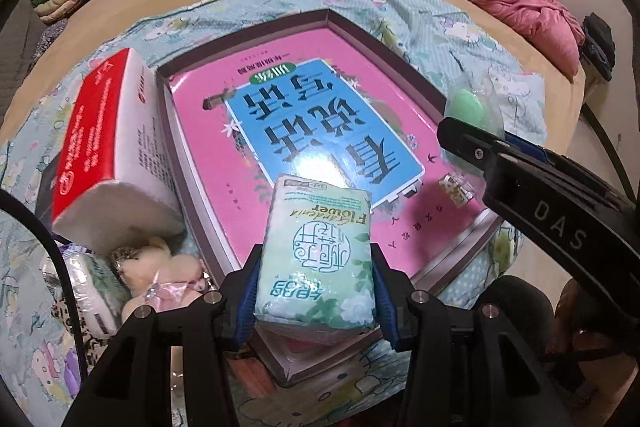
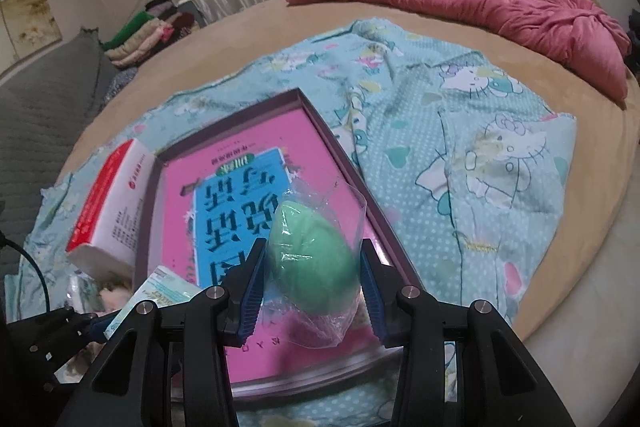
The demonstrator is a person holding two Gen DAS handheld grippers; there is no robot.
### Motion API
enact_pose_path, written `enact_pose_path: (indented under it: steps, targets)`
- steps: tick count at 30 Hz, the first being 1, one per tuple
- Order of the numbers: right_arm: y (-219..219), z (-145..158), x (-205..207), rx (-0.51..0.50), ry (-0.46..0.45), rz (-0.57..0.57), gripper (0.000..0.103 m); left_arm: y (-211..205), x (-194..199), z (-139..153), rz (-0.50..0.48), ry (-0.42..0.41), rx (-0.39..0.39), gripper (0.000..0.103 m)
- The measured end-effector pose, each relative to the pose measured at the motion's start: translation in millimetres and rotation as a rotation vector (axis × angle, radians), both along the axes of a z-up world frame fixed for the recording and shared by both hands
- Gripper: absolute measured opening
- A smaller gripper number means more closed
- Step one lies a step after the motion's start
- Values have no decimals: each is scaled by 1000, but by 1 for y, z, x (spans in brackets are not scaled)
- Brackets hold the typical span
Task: Organize soft objects
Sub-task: 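Carry tissue pack with left tool while right tool carries sponge over pink tray, then open left tool onto pink tray while right tool releases sponge into tray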
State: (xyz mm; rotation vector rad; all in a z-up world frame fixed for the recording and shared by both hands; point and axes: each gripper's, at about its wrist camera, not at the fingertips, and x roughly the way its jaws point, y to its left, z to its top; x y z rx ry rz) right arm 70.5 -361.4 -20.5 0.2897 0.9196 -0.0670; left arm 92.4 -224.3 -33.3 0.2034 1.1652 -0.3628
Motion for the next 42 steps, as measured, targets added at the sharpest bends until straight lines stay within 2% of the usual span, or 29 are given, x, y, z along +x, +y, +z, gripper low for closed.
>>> enact_pose_path:
  steps: [6, 13, 21, 23, 30, 36, 40, 42]
  targets:
    - [2, -13, 4, -28, 76, 10, 46, -2, -2, -7, -10, 10, 1, 49]
    - [2, -22, 5, -37, 119, 8, 46, 0, -2, -10, -2, 22, -5, 49]
    - [1, -23, 6, -40, 120, -1, 48, 2, 0, -13, 5, 31, -10, 49]
    - [1, -22, 6, -35, 115, -4, 52, 2, 0, -14, 4, 29, -10, 49]
    - [2, -19, 6, -33, 99, -1, 55, 1, 0, -14, 2, 23, -4, 49]
    - [1, -12, 5, -29, 65, -6, 62, 0, -1, -11, -2, -4, 18, 57]
    - [5, -7, 4, -48, 38, 1, 69, 0, -2, -7, -8, -17, 5, 70]
    - [6, -6, 4, -60, 33, -3, 72, 1, -2, -5, -4, -25, 3, 72]
